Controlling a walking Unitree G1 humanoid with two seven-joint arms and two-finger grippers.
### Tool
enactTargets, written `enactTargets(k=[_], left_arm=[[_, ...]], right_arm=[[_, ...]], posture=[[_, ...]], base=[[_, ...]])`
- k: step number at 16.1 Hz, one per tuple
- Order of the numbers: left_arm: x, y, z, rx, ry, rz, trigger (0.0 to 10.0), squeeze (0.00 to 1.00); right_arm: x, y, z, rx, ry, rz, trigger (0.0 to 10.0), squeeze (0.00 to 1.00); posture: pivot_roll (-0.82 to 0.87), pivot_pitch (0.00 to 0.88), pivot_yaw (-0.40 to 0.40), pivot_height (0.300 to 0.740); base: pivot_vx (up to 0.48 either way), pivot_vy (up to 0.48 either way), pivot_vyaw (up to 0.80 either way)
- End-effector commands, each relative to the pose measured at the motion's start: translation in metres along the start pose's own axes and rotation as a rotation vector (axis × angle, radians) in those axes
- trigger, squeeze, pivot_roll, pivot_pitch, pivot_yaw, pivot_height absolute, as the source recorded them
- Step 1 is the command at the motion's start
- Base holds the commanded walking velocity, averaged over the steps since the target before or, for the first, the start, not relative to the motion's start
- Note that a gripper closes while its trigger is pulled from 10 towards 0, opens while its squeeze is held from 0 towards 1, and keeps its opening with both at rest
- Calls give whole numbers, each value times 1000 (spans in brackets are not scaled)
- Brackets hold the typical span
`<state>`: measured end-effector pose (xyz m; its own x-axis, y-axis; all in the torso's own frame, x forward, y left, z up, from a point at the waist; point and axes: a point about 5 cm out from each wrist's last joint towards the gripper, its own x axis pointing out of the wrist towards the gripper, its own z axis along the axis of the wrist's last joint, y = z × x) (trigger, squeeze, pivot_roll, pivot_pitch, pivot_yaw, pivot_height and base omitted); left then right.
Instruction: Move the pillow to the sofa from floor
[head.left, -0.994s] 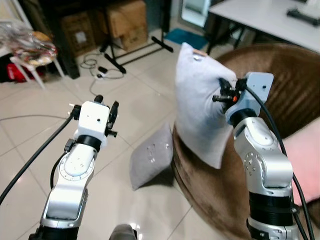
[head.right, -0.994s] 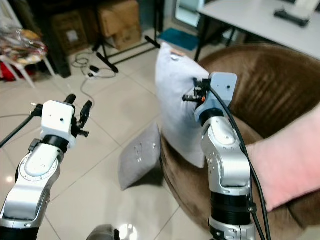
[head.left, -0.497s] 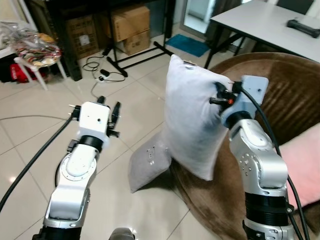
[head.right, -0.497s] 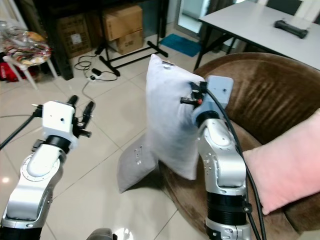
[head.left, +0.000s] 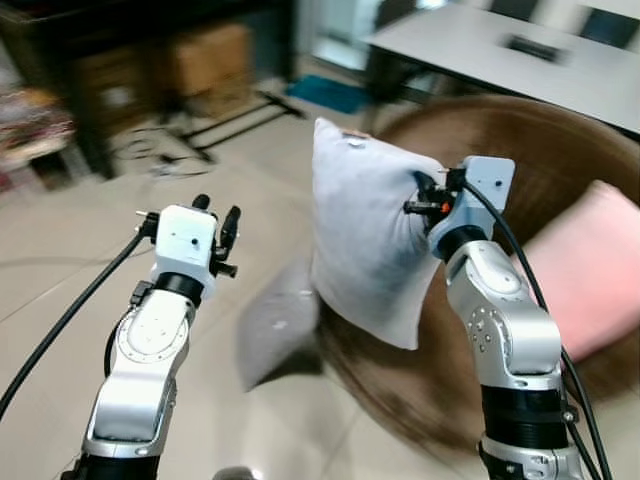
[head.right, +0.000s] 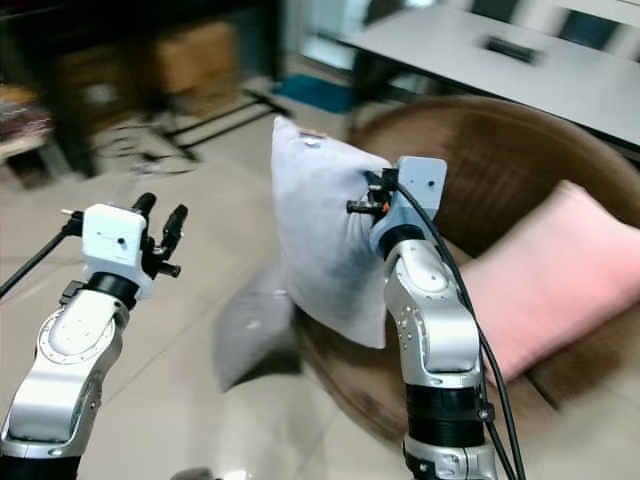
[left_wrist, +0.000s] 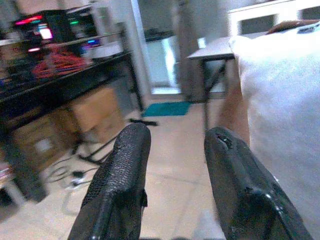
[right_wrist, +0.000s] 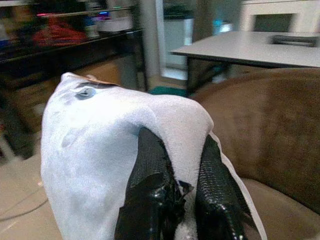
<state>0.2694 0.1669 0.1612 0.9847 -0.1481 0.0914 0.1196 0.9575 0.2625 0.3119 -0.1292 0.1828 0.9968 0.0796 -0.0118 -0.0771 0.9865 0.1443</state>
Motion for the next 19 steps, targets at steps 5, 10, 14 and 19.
enactTargets(k=[5, 10, 14, 19], left_arm=[[2, 0, 2, -1, -3, -22, 10000, 0], [4, 0, 3, -8, -8, -40, 10000, 0], [4, -2, 2, -14, -8, -53, 10000, 0], [5, -1, 3, -13, -14, -55, 10000, 0]], right_arm=[[1, 0, 6, 14, -35, -2, 10000, 0], [1, 0, 2, 16, -15, -2, 10000, 0], [1, -1, 0, 14, -5, -2, 10000, 0], [1, -1, -2, 12, -2, -8, 10000, 0]], posture=[[70, 0, -52, 740], [68, 0, -45, 740], [68, 0, -45, 740], [78, 0, -52, 740]], base=[[0, 0, -640], [152, 0, 0], [278, 0, -800], [298, 0, -160]])
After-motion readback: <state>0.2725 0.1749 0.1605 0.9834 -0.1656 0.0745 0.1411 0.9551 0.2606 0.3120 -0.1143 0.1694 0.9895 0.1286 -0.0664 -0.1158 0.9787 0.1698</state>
